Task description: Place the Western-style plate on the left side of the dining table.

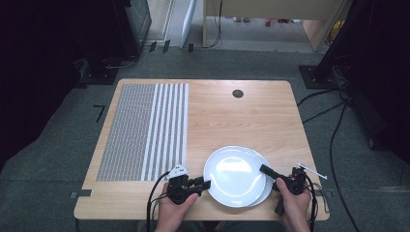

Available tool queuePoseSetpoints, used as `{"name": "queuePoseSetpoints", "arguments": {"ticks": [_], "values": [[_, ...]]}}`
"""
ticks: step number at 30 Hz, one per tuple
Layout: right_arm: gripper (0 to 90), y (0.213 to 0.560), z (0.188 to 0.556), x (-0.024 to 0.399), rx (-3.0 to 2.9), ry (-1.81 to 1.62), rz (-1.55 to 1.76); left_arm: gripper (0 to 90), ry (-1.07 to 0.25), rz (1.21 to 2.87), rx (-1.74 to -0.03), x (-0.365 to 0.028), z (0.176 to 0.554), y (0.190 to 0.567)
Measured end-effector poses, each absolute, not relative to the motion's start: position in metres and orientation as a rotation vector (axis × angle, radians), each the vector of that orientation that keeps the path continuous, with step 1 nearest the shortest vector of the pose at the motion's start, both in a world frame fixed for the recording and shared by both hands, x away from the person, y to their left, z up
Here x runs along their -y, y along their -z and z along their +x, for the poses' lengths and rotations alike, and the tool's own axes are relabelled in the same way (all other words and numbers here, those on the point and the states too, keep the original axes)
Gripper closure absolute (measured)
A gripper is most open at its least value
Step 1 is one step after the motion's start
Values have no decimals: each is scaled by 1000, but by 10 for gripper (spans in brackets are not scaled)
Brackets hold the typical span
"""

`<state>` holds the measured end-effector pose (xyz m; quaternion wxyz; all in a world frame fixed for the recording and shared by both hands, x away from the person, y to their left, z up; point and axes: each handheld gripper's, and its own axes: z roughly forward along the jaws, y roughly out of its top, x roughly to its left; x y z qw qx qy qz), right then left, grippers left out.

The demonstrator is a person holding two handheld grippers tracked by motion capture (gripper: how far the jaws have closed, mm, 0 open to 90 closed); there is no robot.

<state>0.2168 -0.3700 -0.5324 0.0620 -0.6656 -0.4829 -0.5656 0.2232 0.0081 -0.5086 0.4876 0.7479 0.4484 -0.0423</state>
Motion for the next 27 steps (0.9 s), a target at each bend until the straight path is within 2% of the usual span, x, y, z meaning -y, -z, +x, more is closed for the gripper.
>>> {"name": "queuePoseSetpoints", "arguments": {"ticks": [15,27], "values": [[887,526,213,370,1370,1744,-2008,687,140,1791,-1123,-8,224,506],[887,508,222,355,1328,1777,-1993,699,125,1742,-1136,-26,233,483]]}}
